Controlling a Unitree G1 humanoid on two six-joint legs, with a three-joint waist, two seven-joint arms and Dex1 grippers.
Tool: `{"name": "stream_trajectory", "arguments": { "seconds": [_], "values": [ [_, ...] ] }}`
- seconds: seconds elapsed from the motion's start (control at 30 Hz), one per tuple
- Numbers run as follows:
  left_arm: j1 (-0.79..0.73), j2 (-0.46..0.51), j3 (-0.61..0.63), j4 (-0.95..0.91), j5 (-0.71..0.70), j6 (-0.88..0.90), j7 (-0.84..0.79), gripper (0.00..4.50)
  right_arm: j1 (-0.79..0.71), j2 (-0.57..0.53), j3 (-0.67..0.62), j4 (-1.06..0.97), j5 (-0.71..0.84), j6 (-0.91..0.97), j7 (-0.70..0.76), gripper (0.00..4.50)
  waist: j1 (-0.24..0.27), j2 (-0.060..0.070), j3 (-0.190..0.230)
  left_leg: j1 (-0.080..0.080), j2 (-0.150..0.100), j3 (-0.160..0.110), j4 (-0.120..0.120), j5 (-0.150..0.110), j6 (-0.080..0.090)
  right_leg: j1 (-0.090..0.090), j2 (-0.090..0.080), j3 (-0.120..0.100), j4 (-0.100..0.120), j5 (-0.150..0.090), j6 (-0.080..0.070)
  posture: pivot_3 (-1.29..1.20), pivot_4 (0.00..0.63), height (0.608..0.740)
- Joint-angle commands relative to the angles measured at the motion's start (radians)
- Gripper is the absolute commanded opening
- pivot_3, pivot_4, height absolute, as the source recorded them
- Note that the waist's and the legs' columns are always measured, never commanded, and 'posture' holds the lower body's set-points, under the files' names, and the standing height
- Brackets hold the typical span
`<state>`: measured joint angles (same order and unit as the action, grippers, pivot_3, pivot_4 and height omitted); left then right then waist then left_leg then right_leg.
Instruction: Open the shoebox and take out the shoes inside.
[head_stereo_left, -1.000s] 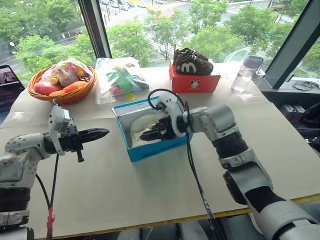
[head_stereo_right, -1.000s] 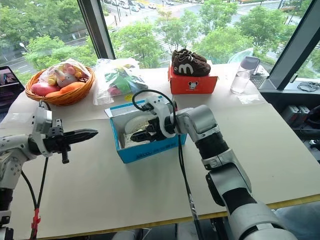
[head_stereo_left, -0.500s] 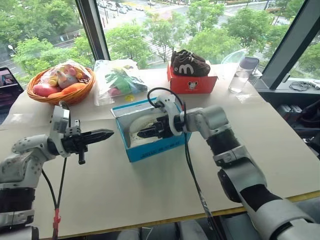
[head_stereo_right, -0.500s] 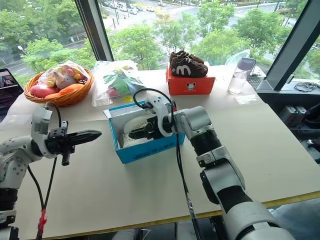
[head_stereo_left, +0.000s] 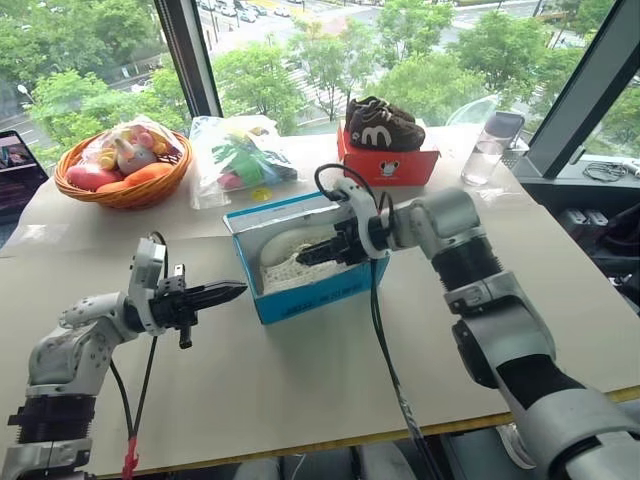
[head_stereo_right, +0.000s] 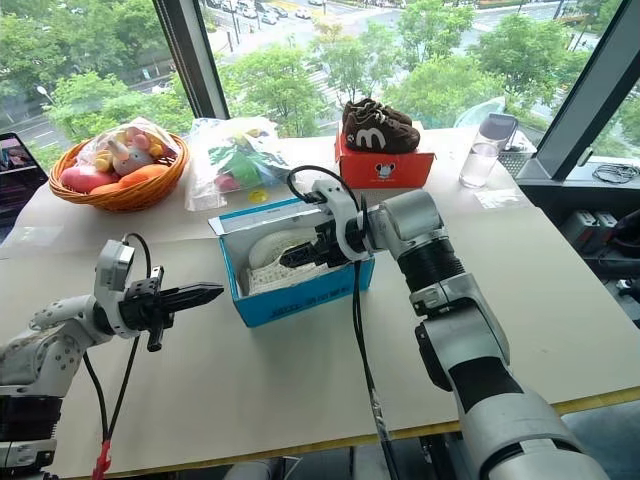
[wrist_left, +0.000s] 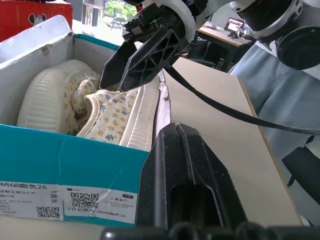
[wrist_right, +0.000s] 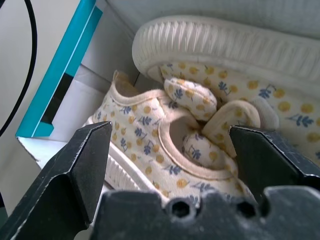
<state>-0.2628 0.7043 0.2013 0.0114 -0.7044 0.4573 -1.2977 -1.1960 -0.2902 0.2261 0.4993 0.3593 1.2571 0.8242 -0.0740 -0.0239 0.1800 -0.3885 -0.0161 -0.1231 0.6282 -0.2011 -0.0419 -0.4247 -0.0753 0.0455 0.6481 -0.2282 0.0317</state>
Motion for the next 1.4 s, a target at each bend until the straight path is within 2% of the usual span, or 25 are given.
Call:
{"name": "stream_trajectory", "arguments": {
  "seconds": [0.03,0.27,0.4,0.6,0.7,0.8,0.83,0.87,0.9,1.1,1.4],
  "values": [
    [-0.006,-0.005,-0.006,-0.027,0.013,-0.023,0.008,0.00,-0.012,-0.003,-0.019,-0.031,0.008,0.017,-0.009,4.48,0.002,0.000,0.000,0.000,0.000,0.000,0.000,0.000,0.000,0.000,0.000,0.000,0.000,0.000,0.000,0.00,0.150,0.740],
    [-0.017,-0.003,-0.014,-0.036,0.036,-0.040,0.020,0.00,0.007,0.073,-0.046,0.039,0.023,0.033,-0.028,4.48,0.001,0.000,0.000,0.000,0.000,0.000,0.000,0.000,0.000,0.000,0.000,0.000,0.000,0.000,0.000,0.00,0.150,0.740],
    [-0.031,0.001,-0.015,-0.026,0.042,-0.043,0.026,0.00,-0.021,0.145,-0.126,0.160,0.042,0.025,-0.051,4.48,0.000,0.000,0.000,0.001,0.000,0.000,0.000,0.000,0.000,0.001,0.000,0.000,0.000,0.000,0.000,0.00,0.150,0.740],
    [-0.040,-0.002,-0.021,-0.018,0.057,-0.053,0.039,0.00,-0.056,0.189,-0.211,0.253,0.048,0.021,-0.076,4.48,-0.020,0.000,0.000,0.003,0.001,0.000,0.000,0.000,0.000,0.002,0.001,0.000,0.001,0.000,0.000,0.00,0.150,0.740],
    [-0.053,-0.007,-0.026,0.001,0.075,-0.067,0.047,0.00,-0.071,0.209,-0.252,0.280,0.064,0.037,-0.073,3.76,-0.023,0.000,0.000,0.003,0.001,0.000,0.000,0.000,0.000,0.002,0.001,0.000,0.001,0.000,0.000,0.00,0.150,0.740],
    [-0.060,-0.012,-0.028,0.009,0.086,-0.071,0.049,0.00,-0.062,0.224,-0.252,0.264,0.064,0.052,-0.068,2.74,-0.027,0.000,0.000,0.003,0.001,0.000,0.000,0.000,0.000,0.002,0.001,0.000,0.001,0.000,0.000,0.00,0.150,0.740],
    [-0.063,-0.013,-0.030,0.011,0.090,-0.074,0.050,0.00,-0.056,0.227,-0.248,0.259,0.062,0.050,-0.069,2.74,-0.028,0.000,0.000,0.003,0.001,0.000,0.000,0.000,0.000,0.002,0.001,0.000,0.001,0.000,0.000,0.00,0.150,0.740],
    [-0.065,-0.015,-0.031,0.013,0.093,-0.075,0.052,0.00,-0.052,0.230,-0.248,0.259,0.061,0.048,-0.072,2.07,-0.028,0.000,0.000,0.003,0.001,0.000,0.000,0.000,0.000,0.002,0.001,0.000,0.001,0.000,0.000,0.00,0.150,0.740],
    [-0.067,-0.016,-0.032,0.014,0.096,-0.078,0.053,0.00,-0.048,0.230,-0.246,0.260,0.058,0.042,-0.074,1.99,-0.028,0.000,0.000,0.003,0.001,0.000,0.000,0.000,0.000,0.002,0.001,0.000,0.001,0.000,0.000,0.00,0.150,0.740],
    [-0.074,-0.032,-0.036,0.026,0.125,-0.108,0.063,0.00,-0.025,0.228,-0.229,0.242,0.050,0.031,-0.074,0.01,-0.030,-0.001,-0.001,0.004,0.001,0.000,0.000,0.000,0.000,0.003,0.002,0.000,0.001,-0.001,0.001,0.00,0.150,0.740],
    [-0.076,-0.041,-0.031,0.036,0.138,-0.125,0.077,0.00,0.053,0.224,-0.136,0.135,0.026,0.024,-0.056,0.01,-0.031,-0.001,-0.001,0.005,0.003,0.000,0.000,0.000,0.000,0.003,0.003,0.000,0.001,-0.001,0.002,0.00,0.150,0.740]
  ]
}}
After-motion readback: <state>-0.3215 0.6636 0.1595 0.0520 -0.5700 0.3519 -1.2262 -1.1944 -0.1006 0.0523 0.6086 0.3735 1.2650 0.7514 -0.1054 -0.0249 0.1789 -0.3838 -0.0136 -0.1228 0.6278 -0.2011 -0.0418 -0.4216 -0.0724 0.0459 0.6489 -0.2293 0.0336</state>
